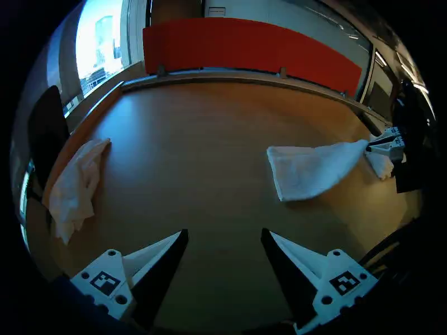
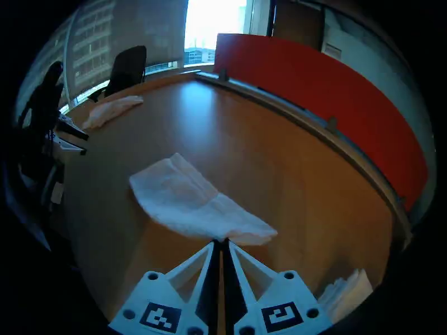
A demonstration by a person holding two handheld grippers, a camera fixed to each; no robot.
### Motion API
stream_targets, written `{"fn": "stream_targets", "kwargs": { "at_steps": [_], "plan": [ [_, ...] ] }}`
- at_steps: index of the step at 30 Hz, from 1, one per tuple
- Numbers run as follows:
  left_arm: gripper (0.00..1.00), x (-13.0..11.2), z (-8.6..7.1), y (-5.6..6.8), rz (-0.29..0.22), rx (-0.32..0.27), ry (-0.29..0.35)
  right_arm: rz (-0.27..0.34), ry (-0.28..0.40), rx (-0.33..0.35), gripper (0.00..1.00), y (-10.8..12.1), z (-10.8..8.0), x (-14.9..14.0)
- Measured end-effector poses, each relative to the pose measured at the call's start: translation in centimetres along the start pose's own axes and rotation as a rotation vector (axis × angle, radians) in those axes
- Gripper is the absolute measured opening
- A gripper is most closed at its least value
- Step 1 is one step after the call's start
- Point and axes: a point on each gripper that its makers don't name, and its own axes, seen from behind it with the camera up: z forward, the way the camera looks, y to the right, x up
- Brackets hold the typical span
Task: Fold towel
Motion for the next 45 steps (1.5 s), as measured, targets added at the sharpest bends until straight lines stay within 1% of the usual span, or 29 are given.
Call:
{"fn": "stream_targets", "kwargs": {
  "at_steps": [2,6,15,23,28,32,38,41,45],
  "plan": [
    [0.97,0.0,-0.1,0.0,-0.002,0.000,0.000,-0.008,0.001,0.001,0.03,0.1,-0.1,0.2],
    [0.97,-0.1,-0.2,0.1,-0.009,-0.002,-0.001,-0.025,0.007,0.014,0.03,-0.2,0.2,0.9],
    [0.97,-0.1,-1.0,0.1,-0.020,-0.001,0.005,-0.076,0.046,0.070,0.03,-2.3,1.6,4.4],
    [0.97,-0.5,-1.9,-0.3,-0.039,0.006,0.007,-0.137,0.076,0.141,0.03,-5.4,3.6,8.0],
    [0.97,-0.8,-2.4,-0.9,-0.049,0.015,0.010,-0.170,0.074,0.195,0.03,-7.9,5.3,9.2],
    [0.97,-1.0,-2.9,-1.4,-0.060,0.025,0.016,-0.188,0.060,0.238,0.03,-10.1,6.8,9.5],
    [0.97,-1.4,-3.6,-2.1,-0.087,0.040,0.021,-0.187,0.016,0.301,0.03,-13.3,9.9,8.5],
    [0.97,-1.5,-3.8,-2.4,-0.093,0.046,0.021,-0.181,-0.008,0.319,0.03,-14.3,11.1,7.8],
    [0.97,-1.8,-3.9,-2.7,-0.093,0.051,0.015,-0.179,-0.017,0.323,0.03,-14.8,11.5,7.4]
  ]
}}
